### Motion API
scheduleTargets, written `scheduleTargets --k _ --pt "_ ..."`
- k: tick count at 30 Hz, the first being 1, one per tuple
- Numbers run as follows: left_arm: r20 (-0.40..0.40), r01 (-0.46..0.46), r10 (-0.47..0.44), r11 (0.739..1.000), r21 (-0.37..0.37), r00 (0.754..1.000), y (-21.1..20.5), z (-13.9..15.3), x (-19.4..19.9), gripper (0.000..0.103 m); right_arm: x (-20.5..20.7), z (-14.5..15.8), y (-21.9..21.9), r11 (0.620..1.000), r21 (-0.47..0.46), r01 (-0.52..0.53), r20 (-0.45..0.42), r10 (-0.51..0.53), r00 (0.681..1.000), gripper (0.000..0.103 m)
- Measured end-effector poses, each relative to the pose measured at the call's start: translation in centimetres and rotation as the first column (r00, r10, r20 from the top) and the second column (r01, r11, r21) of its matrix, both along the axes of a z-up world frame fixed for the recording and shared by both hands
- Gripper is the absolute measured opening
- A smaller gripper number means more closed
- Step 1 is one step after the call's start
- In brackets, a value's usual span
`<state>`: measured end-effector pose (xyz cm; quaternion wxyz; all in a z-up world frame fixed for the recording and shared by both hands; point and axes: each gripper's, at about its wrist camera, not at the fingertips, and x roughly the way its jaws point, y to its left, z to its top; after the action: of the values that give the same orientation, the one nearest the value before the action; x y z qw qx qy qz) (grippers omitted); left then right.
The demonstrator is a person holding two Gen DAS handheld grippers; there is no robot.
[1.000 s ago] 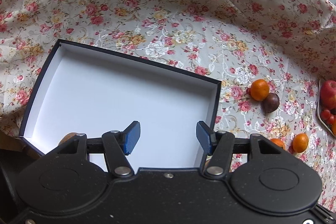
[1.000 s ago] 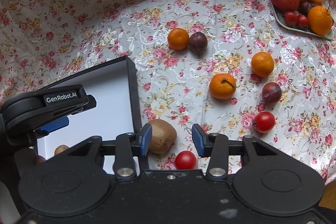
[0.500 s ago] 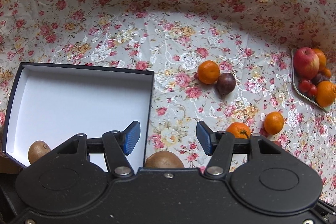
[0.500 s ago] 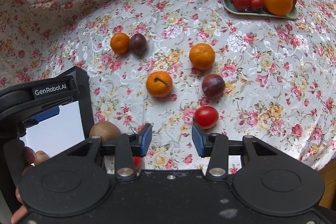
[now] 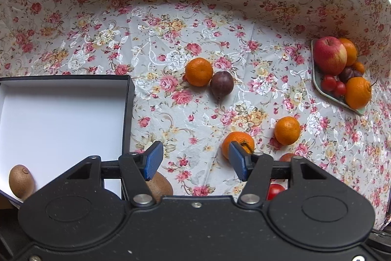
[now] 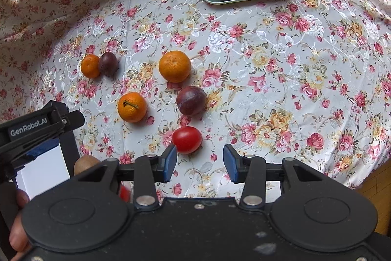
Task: Organize fruits
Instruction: 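Grasp a second brown kiwi with left gripper while right tool approaches a red tomato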
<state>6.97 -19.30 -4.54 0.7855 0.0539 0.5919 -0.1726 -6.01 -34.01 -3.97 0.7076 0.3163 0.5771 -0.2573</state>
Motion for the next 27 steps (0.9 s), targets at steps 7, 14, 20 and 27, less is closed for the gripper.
scheduleTargets --k 7,14,20,27 --pt "-0.009 -0.067 0.067 0.998 -0.019 0.998 1.5 0.2 1.5 0.062 0.0 0.3 -1.3 0.999 0.020 0.035 0.012 -0.036 0.999 0.046" --pt "-0.009 -0.079 0.079 0.997 -0.017 0.997 2.4 0.2 2.2 0.062 0.3 -1.1 -2.4 0.993 0.076 0.090 -0.071 -0.085 0.994 0.046" --pt "0.003 -0.008 0.008 1.000 -0.013 1.000 2.5 0.4 1.6 0.062 0.5 -1.6 -1.7 0.993 0.114 0.039 -0.087 -0.029 0.996 0.046" --pt "-0.058 0.067 -0.067 0.998 0.000 0.996 2.8 -1.4 0.0 0.062 0.7 -0.5 -1.1 0.994 0.105 0.008 -0.053 -0.003 0.999 0.046"
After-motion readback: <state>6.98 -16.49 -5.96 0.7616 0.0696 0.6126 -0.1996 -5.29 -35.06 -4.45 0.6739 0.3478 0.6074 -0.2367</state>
